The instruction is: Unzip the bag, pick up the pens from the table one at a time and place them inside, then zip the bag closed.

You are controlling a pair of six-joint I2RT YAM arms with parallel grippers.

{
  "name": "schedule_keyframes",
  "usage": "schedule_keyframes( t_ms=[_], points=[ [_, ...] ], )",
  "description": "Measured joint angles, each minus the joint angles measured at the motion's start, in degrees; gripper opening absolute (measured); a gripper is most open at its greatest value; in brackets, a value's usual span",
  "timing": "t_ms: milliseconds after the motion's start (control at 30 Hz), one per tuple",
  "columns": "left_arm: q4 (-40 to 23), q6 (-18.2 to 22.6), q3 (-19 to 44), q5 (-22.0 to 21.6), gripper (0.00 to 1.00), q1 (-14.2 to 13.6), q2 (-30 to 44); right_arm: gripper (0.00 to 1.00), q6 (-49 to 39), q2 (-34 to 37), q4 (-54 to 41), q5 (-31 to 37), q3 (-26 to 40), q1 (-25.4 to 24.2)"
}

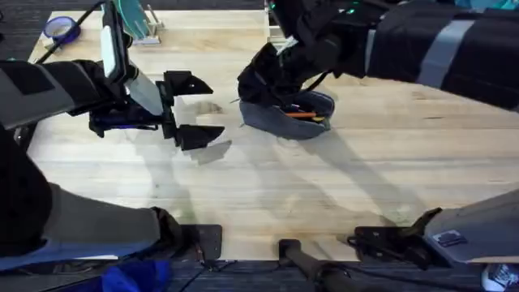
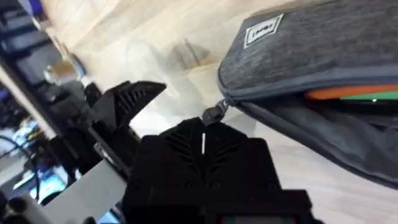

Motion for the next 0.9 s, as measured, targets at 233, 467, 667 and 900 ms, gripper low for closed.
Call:
schedule_keyframes(
  t_ms=[233, 467, 667, 900],
  points=[
    [0.0, 0.0, 0.0, 0.0, 0.993, 0.0, 0.0, 0.030, -4.1, 0.0, 0.0, -6.4, 0.0, -2.2],
    [0.0, 0.0, 0.0, 0.0, 0.993, 0.0, 0.0, 0.030, -10.2, 0.0, -0.1, -10.1, -0.2, -3.2],
    [0.0, 0.1, 0.0, 0.0, 0.992, 0.0, 0.0, 0.030, -15.2, 0.0, -0.1, -14.3, -0.3, -5.5],
    [2.5, 1.0, 0.0, 0.0, 0.992, -1.8, 0.0, 0.030, -18.3, 0.0, -0.4, -16.4, -0.4, -6.4]
  ],
)
